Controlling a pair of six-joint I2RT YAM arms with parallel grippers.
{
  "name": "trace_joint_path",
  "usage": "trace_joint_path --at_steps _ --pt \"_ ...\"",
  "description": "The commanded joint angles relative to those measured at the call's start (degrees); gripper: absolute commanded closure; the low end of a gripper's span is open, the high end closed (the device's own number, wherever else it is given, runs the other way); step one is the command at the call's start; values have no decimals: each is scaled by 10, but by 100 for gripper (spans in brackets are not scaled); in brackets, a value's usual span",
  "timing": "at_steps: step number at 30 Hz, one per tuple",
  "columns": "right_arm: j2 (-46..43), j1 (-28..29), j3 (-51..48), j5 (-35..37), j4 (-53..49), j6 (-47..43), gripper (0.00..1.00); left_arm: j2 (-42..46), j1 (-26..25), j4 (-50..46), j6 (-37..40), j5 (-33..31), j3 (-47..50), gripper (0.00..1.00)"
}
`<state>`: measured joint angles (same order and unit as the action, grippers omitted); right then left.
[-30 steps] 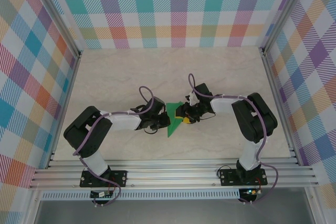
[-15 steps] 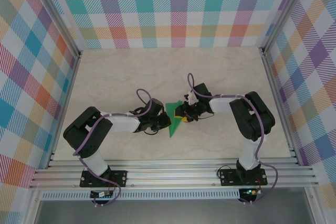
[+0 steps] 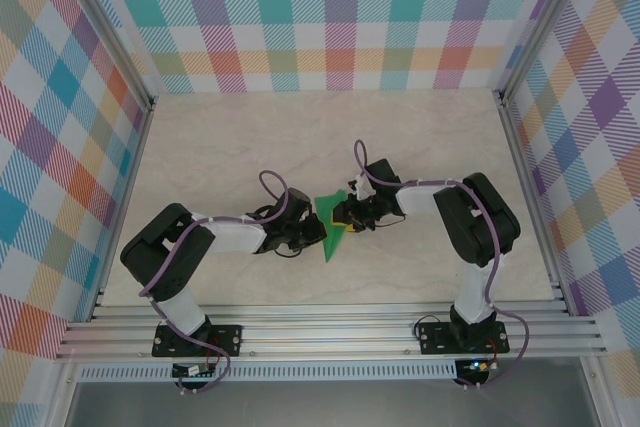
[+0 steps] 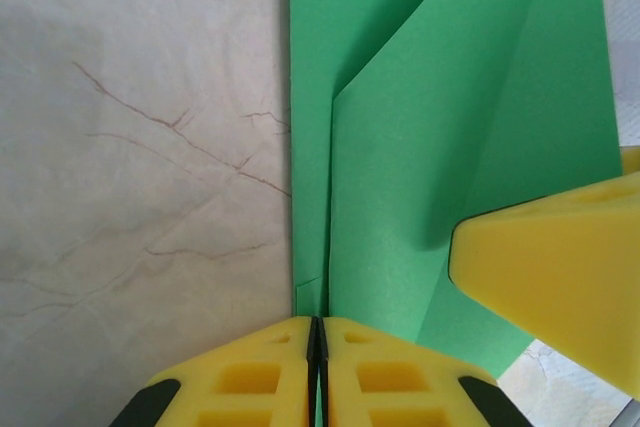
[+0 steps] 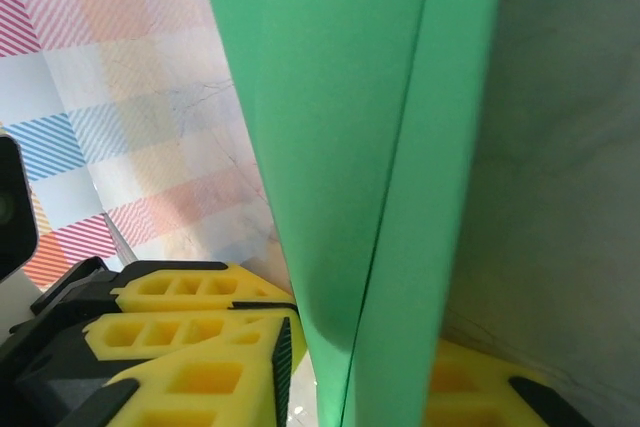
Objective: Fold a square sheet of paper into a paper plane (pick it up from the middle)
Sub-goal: Turn over the paper at the center of the table.
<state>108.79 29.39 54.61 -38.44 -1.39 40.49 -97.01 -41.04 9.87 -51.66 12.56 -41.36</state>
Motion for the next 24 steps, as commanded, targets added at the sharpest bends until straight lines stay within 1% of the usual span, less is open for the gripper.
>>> trace_joint_path --at_steps 1,4,7,10,12,15,18,19,21,23,24 --pt "9 7 16 -3 -6 -18 78 4 4 -4 -5 12 13 88" --pt "6 7 18 -7 -7 -22 82 5 4 -5 -5 11 13 88" --pt "-5 8 22 4 -29 -35 88 12 4 0 -5 7 16 87" --pt "-23 8 28 32 -67 -56 92 30 4 13 -4 1 26 85" --pt "-38 8 33 54 -97 -71 92 46 4 19 -2 -2 31 82" --pt "-76 8 42 110 -159 -99 93 78 4 25 0 -8 41 79" --pt "-117 11 65 204 -257 -143 92 120 5 4 6 -34 51 76" --pt "-130 12 78 248 -294 -158 92 136 4 -11 9 -50 53 75" --pt "-147 17 103 351 -370 -183 92 169 5 -43 15 -83 59 75" --pt "-151 31 134 483 -452 -199 92 204 4 -74 14 -122 69 74" --pt "-150 37 145 528 -485 -201 92 218 4 -87 12 -138 74 73"
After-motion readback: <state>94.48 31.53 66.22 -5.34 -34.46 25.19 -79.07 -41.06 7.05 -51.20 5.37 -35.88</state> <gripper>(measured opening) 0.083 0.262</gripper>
